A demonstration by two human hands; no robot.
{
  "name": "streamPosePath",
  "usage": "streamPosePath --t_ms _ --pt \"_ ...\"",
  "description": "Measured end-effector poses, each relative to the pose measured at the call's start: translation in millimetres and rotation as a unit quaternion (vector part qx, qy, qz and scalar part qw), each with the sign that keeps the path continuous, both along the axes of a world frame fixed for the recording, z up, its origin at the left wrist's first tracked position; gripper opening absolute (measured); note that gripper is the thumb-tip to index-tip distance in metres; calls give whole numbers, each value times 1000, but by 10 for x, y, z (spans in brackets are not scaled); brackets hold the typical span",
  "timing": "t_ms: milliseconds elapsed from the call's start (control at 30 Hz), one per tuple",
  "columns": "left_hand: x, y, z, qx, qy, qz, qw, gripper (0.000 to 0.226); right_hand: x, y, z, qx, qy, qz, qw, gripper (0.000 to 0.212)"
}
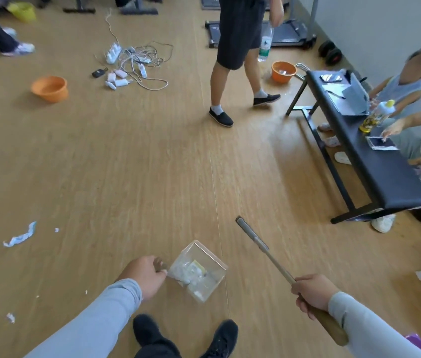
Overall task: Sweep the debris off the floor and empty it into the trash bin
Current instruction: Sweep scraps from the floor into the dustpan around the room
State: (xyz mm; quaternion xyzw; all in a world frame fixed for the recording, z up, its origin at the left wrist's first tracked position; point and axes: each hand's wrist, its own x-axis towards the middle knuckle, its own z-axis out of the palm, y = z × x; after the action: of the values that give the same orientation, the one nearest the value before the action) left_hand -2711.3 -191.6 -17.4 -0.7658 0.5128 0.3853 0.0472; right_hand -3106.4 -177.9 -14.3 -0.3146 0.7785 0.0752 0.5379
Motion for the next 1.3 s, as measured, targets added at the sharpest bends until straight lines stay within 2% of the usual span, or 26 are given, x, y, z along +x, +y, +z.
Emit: streamPosePath --t_ms 267,400,667,800,1000,1200,1300 --pt "504 -43 205 -21 19 57 998 31 442 -465 156 30 -9 -35 999 16" --pt "784 -133 241 -31 16 67 997 38 677 -530 343 33 -34 -99 994 15" --pt "1222 -594 197 -37 13 45 998 31 843 -543 437 40 -36 -240 969 13" --pt "1206 -825 173 -30 9 31 999 34 697 -563 392 7 -59 -353 934 16" --pt "970 -1275 159 -21 2 27 999 34 178 -1001 145 -24 -104 -514 851 12" --pt "381 -1999 89 -5 3 61 998 28 -577 -2197 -421 -45 -96 -596 796 17" --pt "16 -2415 -69 10 -9 99 995 20 -1050 -3050 -916 -40 -66 -613 786 30"
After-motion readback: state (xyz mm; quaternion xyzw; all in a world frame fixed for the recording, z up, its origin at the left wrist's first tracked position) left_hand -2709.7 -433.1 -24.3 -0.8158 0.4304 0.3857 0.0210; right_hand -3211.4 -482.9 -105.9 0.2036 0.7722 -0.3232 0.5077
